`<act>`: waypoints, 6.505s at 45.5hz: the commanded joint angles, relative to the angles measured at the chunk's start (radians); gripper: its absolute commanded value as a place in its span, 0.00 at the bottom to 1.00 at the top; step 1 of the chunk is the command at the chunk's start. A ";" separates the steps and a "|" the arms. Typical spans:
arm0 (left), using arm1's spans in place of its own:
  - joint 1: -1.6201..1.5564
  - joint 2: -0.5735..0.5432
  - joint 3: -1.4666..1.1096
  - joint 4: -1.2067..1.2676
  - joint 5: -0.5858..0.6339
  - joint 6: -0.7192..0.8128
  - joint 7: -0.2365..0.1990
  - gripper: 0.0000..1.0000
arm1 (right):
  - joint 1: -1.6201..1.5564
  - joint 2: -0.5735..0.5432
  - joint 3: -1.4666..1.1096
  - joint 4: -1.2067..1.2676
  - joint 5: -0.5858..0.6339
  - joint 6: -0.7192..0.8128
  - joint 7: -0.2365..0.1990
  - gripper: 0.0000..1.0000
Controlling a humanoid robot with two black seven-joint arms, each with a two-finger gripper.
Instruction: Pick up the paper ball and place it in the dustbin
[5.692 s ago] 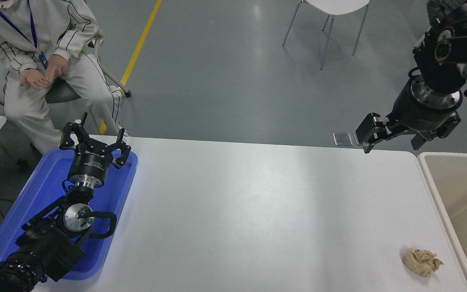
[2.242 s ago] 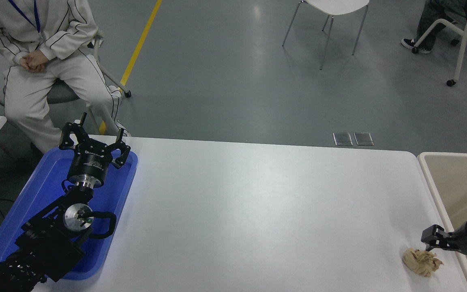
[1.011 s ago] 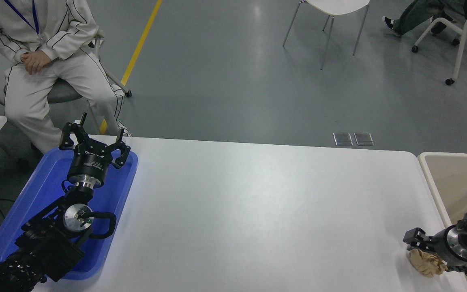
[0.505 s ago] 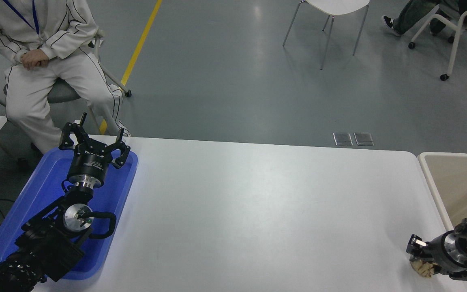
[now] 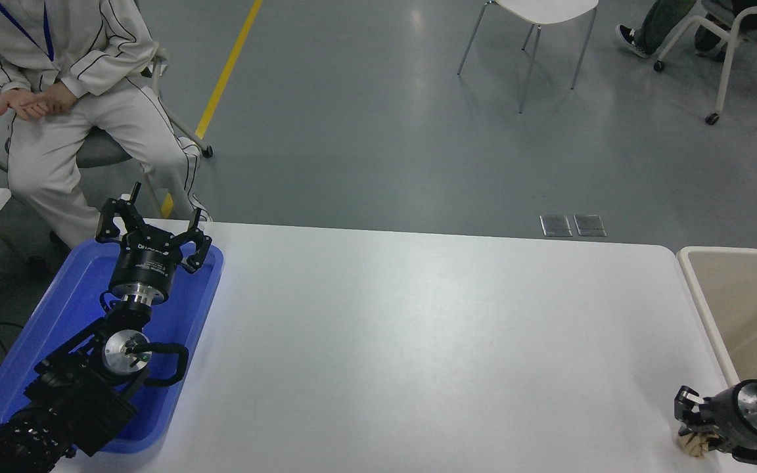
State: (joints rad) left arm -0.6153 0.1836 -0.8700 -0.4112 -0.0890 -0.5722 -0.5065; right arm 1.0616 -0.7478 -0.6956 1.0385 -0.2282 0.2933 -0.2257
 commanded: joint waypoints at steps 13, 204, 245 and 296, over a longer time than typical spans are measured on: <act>0.000 0.000 0.000 0.000 0.000 0.000 0.000 1.00 | 0.566 -0.047 -0.315 0.400 -0.125 0.260 0.003 0.00; 0.000 0.000 0.000 0.002 0.000 0.000 0.000 1.00 | -0.402 0.306 0.510 -0.954 -0.005 -0.422 0.023 0.00; 0.000 0.000 0.000 0.002 0.000 0.000 0.000 1.00 | -0.410 0.308 0.499 -0.986 -0.006 -0.520 0.028 0.71; 0.000 0.000 -0.001 0.002 0.000 0.000 0.000 1.00 | -0.327 0.101 0.893 -0.687 -0.023 -0.513 0.028 1.00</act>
State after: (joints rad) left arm -0.6151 0.1840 -0.8703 -0.4099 -0.0889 -0.5722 -0.5063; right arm 0.7301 -0.5624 -0.0947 0.2465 -0.2441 -0.2221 -0.1982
